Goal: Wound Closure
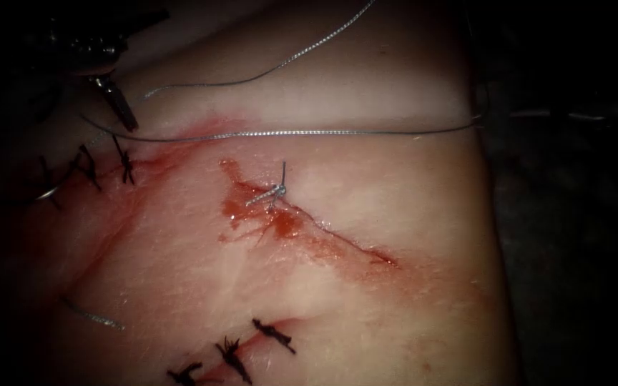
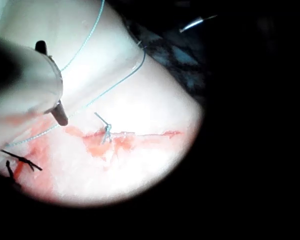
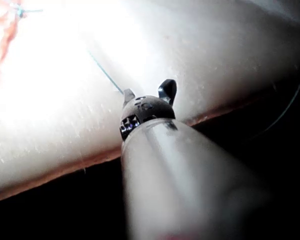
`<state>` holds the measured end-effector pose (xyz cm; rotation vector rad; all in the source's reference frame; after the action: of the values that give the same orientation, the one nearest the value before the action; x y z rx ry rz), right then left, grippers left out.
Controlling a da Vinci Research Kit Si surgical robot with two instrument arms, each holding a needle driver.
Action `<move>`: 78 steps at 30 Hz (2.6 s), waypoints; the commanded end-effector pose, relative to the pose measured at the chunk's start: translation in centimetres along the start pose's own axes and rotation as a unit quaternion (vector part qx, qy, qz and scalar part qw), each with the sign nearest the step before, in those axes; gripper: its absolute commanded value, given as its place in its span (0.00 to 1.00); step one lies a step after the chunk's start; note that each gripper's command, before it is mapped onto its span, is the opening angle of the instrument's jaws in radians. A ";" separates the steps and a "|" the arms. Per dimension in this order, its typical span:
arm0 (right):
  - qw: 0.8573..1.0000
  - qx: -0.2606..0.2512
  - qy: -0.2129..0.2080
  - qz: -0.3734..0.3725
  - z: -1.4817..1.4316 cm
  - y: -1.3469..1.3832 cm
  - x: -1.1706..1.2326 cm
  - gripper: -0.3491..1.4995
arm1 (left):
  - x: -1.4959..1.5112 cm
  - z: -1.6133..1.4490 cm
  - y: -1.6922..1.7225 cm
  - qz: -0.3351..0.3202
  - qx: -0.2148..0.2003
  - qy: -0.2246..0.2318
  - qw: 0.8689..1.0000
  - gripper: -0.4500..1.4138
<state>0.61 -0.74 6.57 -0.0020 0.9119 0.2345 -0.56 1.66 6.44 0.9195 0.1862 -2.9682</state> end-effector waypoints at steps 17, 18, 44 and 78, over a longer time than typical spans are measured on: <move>0.999 0.016 0.050 0.013 0.56 -0.26 0.55 0.78 | -0.26 -0.15 -0.16 -0.047 0.036 -0.031 0.998 0.96; 0.999 0.012 0.049 0.013 0.58 -0.26 0.56 0.77 | -0.26 -0.13 -0.16 -0.049 0.036 -0.030 0.998 0.96; 0.996 -0.001 0.067 0.058 0.64 -0.34 0.65 0.81 | -1.01 -0.28 1.39 -0.115 -0.242 -0.168 0.949 0.70; 0.994 0.000 0.073 0.079 0.59 -0.40 0.94 0.83 | -0.75 -0.47 0.96 -0.287 -0.055 -0.274 0.916 0.00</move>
<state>1.60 -0.86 6.14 0.0533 1.0542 0.3953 0.36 0.78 6.29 -0.0306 0.6575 -3.5494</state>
